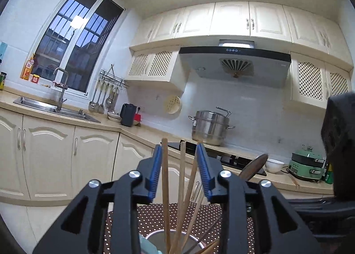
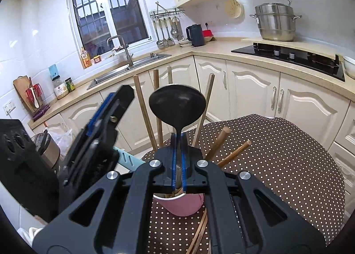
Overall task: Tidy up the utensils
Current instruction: 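Open the left tool releasing the chopstick while the right tool releases the spoon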
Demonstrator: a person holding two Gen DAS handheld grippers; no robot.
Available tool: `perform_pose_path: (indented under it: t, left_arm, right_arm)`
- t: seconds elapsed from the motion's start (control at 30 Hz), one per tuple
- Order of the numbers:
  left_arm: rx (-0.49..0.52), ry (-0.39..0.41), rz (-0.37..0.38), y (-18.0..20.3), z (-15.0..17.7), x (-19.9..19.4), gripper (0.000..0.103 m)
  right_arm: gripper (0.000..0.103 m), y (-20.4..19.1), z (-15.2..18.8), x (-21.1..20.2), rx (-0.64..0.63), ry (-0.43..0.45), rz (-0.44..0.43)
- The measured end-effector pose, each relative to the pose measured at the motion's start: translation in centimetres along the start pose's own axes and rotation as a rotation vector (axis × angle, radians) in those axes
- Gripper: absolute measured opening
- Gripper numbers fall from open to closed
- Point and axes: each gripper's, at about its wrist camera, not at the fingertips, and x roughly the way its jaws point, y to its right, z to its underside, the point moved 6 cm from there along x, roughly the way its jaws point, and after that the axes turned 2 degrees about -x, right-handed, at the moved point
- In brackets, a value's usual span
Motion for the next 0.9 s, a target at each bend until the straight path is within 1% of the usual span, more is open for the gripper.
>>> perform_pose_path:
  t: [0.03,0.13,0.23,0.3,0.43,0.57,0.7,0.77,0.8,0.83,0.87,0.9]
  left_arm:
    - [0.0,-0.007,0.0,-0.1,-0.3,-0.3,0.041]
    - [0.012,-0.019,-0.013,-0.3,-0.7,-0.8,0.047]
    - [0.028,-0.054,-0.037,-0.8,-0.9,-1.4,0.049]
    - [0.041,-0.083,-0.055,-1.3,-0.8,-1.7,0.054]
    - [0.068,-0.124,-0.08,-2.1,-0.9,-2.5,0.056]
    - [0.087,-0.156,-0.094,-2.8,-0.9,-3.2,0.058]
    - [0.098,-0.179,-0.099,-3.5,-0.9,-4.2,0.06]
    - [0.098,-0.188,-0.099,-3.7,-1.1,-4.6,0.061]
    - [0.096,-0.192,-0.101,-3.9,-1.1,-4.8,0.061]
    - [0.092,-0.195,-0.102,-4.1,-1.2,-5.1,0.062]
    - [0.089,-0.198,-0.103,-4.2,-1.3,-5.2,0.062]
    - [0.083,-0.2,-0.105,-4.3,-1.4,-5.4,0.062]
  right_arm:
    - [0.004,-0.1,0.0,0.0,-0.005,-0.002,0.004]
    - [0.004,-0.6,0.1,0.1,-0.016,-0.01,0.012]
    - [0.004,-1.2,0.4,0.6,-0.026,-0.034,0.013]
    - [0.004,-1.4,0.7,1.0,-0.028,-0.052,0.018]
    - [0.004,-1.8,1.9,2.0,-0.03,-0.097,0.027]
    - [0.005,-1.8,2.7,2.5,-0.014,-0.123,0.042]
    - [0.005,-1.8,2.9,2.1,-0.001,-0.132,0.057]
    - [0.007,-2.1,2.7,1.7,0.0,-0.125,0.062]
    - [0.013,-2.2,2.7,1.4,0.0,-0.121,0.066]
    - [0.022,-2.4,2.6,1.2,0.0,-0.115,0.07]
    - [0.028,-2.5,2.6,0.8,0.001,-0.106,0.075]
    - [0.042,-2.7,2.5,0.4,-0.001,-0.093,0.079]
